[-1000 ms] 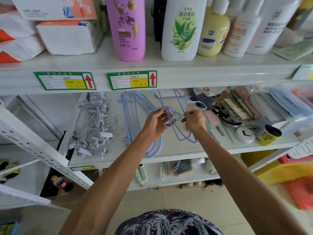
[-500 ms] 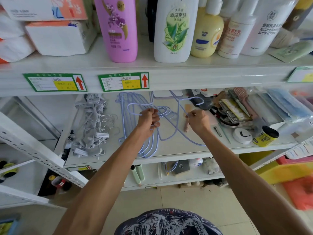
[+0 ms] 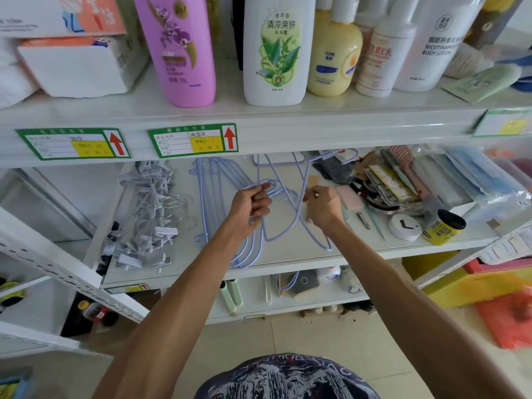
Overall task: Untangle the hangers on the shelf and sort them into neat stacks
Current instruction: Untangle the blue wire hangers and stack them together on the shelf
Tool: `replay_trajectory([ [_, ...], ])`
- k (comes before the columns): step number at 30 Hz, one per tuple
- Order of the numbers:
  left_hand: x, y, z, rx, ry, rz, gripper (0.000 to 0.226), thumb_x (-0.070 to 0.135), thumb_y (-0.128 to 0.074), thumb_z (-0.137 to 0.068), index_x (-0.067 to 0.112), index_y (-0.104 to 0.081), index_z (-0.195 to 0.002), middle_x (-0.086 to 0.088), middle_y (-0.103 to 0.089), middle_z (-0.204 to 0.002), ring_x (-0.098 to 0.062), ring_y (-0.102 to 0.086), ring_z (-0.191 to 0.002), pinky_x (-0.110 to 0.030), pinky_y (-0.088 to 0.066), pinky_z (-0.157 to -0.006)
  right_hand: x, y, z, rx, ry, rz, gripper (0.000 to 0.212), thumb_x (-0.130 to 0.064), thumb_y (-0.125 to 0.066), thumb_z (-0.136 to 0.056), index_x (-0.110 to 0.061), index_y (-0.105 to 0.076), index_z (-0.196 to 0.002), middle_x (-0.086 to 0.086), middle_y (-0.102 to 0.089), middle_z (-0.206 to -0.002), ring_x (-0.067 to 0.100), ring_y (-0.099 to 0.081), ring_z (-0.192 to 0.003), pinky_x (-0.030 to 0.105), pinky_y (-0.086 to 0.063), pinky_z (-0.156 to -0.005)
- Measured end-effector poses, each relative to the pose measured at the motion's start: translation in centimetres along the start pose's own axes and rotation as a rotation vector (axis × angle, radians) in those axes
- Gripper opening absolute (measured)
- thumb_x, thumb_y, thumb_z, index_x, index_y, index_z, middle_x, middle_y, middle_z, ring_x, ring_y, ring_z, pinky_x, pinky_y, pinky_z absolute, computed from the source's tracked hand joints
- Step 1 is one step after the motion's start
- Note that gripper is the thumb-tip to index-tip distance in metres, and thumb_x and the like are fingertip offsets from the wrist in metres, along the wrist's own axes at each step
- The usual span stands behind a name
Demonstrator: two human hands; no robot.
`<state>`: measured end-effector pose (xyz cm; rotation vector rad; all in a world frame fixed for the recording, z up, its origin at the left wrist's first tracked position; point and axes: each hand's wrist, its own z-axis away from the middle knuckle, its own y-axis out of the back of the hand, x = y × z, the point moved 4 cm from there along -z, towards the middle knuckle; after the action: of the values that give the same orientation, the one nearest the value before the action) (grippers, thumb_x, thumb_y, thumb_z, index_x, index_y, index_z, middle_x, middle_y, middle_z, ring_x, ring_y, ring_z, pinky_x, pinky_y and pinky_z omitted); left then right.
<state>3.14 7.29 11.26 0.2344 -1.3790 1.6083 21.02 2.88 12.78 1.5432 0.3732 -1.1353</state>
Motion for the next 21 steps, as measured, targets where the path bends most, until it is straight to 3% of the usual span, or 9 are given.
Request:
replay_trajectory([
  [4,-1.9,-1.3,0.0,0.092,0.005,-0.317,0.015,0.011,-0.048,-0.093,0.004,-0.060,-0.088,-0.006,-0.046,-0.068,-0.011,-0.050,-0.045,-0.019,-0.039,-0.041,-1.3,-2.3,0.8,-0.212,-0.194,-0.432,0.023,-0.002,-0.042,-0.097,0.001,-0.055,-0.079,0.002,-0.044,-0.042,0.010,-0.038,-0.030,0.015,-0.026,-0.034],
  [6,-2.7,-1.7,0.1,0.113,-0.017,-0.435,0.012,0.019,-0.060,-0.072,0.008,-0.059,-0.077,-0.010,-0.053,-0.070,-0.019,-0.055,-0.058,-0.025,-0.042,-0.056,-2.2,-3.4,1.5,-0.319,-0.211,-0.482,0.030,-0.003,-0.042,-0.101,-0.001,-0.051,-0.072,-0.003,-0.044,-0.035,0.005,-0.040,-0.025,0.013,-0.028,-0.030],
  [8,-3.0,-1.6,0.1,0.125,-0.064,-0.438,0.017,0.022,-0.062,-0.060,0.011,-0.058,-0.072,-0.010,-0.055,-0.067,-0.022,-0.054,-0.062,-0.030,-0.040,-0.061,-2.4,-3.9,2.1,-0.364,-0.172,-0.511,0.028,-0.002,-0.046,-0.101,-0.003,-0.052,-0.073,0.000,-0.052,-0.045,0.003,-0.047,-0.029,0.014,-0.034,-0.031],
  [10,-3.0,-1.2,0.0,0.124,-0.139,-0.415,0.017,0.022,-0.063,-0.074,0.006,-0.059,-0.077,-0.012,-0.054,-0.065,-0.021,-0.052,-0.054,-0.028,-0.039,-0.055,-2.2,-4.6,2.8,-0.475,-0.117,-0.515,0.020,-0.005,-0.045,-0.099,-0.005,-0.051,-0.080,0.004,-0.049,-0.056,0.005,-0.047,-0.034,0.017,-0.036,-0.033],
  [13,-3.1,-0.9,0.1,0.102,-0.160,-0.352,0.024,0.017,-0.049,-0.098,-0.005,-0.060,-0.097,-0.015,-0.051,-0.065,-0.023,-0.048,-0.044,-0.025,-0.038,-0.042,-2.1,-5.5,3.5,-0.493,-0.235,-0.576,0.034,-0.020,-0.031,-0.106,-0.007,-0.049,-0.080,0.009,-0.040,-0.058,0.011,-0.042,-0.034,0.022,-0.036,-0.034],
  [16,-3.1,-0.2,0.0,0.114,-0.073,-0.270,0.030,0.021,-0.047,-0.099,-0.002,-0.067,-0.097,-0.015,-0.063,-0.070,-0.026,-0.054,-0.053,-0.029,-0.040,-0.049,-2.5,-5.7,4.4,-0.566,-0.219,-0.605,0.036,-0.026,-0.033,-0.107,-0.008,-0.057,-0.087,0.010,-0.058,-0.057,0.017,-0.056,-0.044,0.028,-0.049,-0.043],
  [19,-2.6,0.5,0.2,0.132,-0.045,-0.172,0.029,0.015,-0.046,-0.100,0.000,-0.068,-0.088,-0.013,-0.072,-0.083,-0.028,-0.061,-0.061,-0.027,-0.042,-0.050,-1.0,-4.8,4.6,-0.626,-0.078,-0.560,0.019,-0.013,-0.052,-0.100,-0.002,-0.067,-0.097,0.015,-0.068,-0.082,0.022,-0.065,-0.070,0.031,-0.054,-0.066],
  [21,-2.6,0.5,0.5,0.135,-0.046,-0.128,0.028,0.010,-0.046,-0.101,-0.004,-0.066,-0.088,-0.013,-0.073,-0.080,-0.026,-0.066,-0.061,-0.027,-0.046,-0.048,-0.1,-4.3,4.7,-0.659,-0.095,-0.642,0.018,0.000,-0.050,-0.097,0.001,-0.068,-0.094,0.013,-0.071,-0.080,0.017,-0.067,-0.068,0.026,-0.056,-0.067],
])
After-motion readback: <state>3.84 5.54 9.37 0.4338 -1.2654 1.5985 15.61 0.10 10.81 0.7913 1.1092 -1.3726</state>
